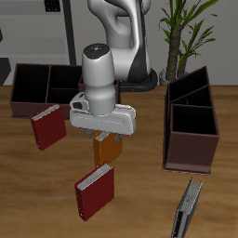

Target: Place the orange book into the back desk caddy's right compartment and place the left red book into the left desk caddy's back compartment and place the right red book into the left desk caddy's left compartment

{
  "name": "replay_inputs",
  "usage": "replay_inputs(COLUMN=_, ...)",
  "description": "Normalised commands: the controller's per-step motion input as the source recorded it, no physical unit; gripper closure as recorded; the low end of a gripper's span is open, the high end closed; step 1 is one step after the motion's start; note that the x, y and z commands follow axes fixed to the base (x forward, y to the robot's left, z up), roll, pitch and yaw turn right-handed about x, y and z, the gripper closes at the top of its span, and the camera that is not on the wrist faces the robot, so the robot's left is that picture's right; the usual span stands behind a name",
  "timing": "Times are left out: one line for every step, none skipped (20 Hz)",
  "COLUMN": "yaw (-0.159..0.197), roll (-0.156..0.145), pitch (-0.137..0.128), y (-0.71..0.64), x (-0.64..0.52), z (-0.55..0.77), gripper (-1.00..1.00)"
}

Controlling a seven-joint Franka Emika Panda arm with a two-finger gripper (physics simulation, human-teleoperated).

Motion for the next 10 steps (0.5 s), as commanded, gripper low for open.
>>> replay_inputs(yaw=-0.021, roll=0.014, pitch=0.018, y=0.02, x=0.1, z=-0.27, gripper=-1.0)
replay_inputs(yaw=-0.034, roll=0.015, pitch=0.083, y=-0.01, x=0.16, z=-0.34, gripper=-1.0)
replay_inputs(yaw=-0.015, roll=-0.036, pitch=0.017, y=-0.05, x=0.06, z=-0.26, gripper=-1.0)
replay_inputs(yaw=-0.018, roll=0.016, pitch=0.009, y=-0.02, x=0.01, z=-0.14, gripper=-1.0)
replay_inputs(yaw=-0.094, roll=-0.015, pitch=0.09, y=-0.14, x=0.14, z=-0.4, gripper=-1.0)
replay_inputs(yaw=0.027, roll=-0.005, pitch=0.022, y=-0.06, x=0.04, z=-0.18, gripper=-1.0)
replay_inputs(yaw=0.0, roll=0.0, pitch=0.0, y=-0.02, x=-0.02, z=0.0, gripper=-1.0)
replay_inputs(yaw=0.0, roll=0.015, pitch=-0.013, y=-0.03, x=-0.04, z=-0.03, gripper=-1.0)
replay_inputs(yaw=-0.104, roll=0.074, pitch=0.079, y=0.05, x=-0.07, z=-0.23, gripper=1.0)
replay_inputs(yaw=0.0, roll=0.0, pitch=0.0, y=-0.04, x=-0.01, z=0.01, gripper=1.0)
